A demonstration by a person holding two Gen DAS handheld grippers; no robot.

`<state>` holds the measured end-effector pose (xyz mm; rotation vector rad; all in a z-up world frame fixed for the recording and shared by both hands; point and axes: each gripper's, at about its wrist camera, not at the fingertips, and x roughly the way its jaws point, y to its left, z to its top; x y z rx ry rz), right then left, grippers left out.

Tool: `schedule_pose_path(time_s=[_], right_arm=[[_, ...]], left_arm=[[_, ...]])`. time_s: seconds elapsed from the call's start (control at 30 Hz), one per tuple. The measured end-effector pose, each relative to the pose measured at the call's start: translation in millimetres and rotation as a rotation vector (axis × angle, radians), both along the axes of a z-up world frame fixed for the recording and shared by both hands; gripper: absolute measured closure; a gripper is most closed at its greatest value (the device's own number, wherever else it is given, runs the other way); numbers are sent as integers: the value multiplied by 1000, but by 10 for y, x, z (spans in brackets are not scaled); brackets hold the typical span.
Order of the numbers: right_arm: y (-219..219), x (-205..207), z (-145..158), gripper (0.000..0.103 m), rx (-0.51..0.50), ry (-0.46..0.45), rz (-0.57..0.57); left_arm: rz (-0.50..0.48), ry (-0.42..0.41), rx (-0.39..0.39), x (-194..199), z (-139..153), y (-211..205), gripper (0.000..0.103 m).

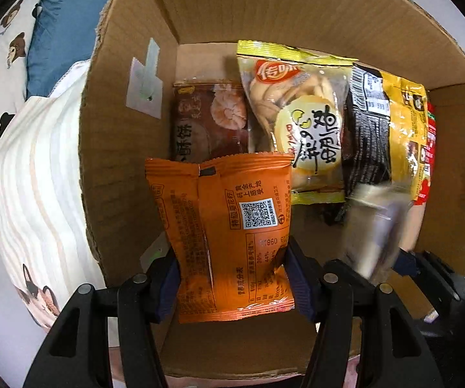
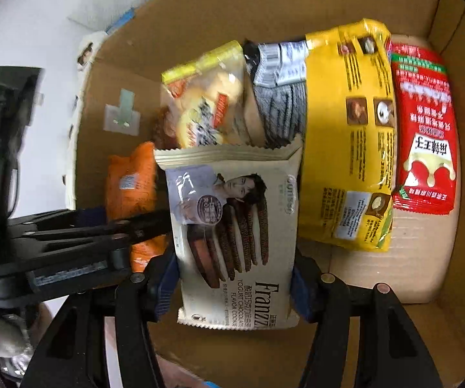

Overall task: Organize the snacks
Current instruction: 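Carry both packs into the box and open both tools to release, then lift both tools back out of the box above the bed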

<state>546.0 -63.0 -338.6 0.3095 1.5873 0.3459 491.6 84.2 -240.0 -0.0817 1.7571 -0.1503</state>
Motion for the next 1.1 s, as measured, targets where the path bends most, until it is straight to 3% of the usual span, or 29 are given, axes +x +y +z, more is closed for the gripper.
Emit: schedule_pose_path(time_s=[0.07,0.1,0.17,0.27,0.33,0.43,0.67,0.87,1.1], right_arm=[[-9,21,-44,11,-19,5,10],[-4,24,-53,9,-19,5,13],[-12,11,-56,9,-27,6,22],[-104,-40,-16,9,-41,-1,28],[-156,-74,29,8,-57,-16,32],[-238,-126,122,8,-86,-38,35],[-458,-278,368,4,-166,-113,33],[-588,-542,623,4,-231,-206,13],[-662,-862,991,4,-239,-313,-24]], left_arm=[[-12,-1,-2,-4,21,-25,44],[-18,-5,-1,-1,28,-37,43],[-30,-10,0,-10,40,-72,34],[-22,-18,-5,-25,57,-90,33],[-12,-30,-12,-45,68,-96,20],[-1,-55,-13,-130,135,-53,11],[58,-145,-96,-482,331,33,11],[108,-314,-63,-784,573,88,11],[133,-505,-9,-1120,862,119,11]])
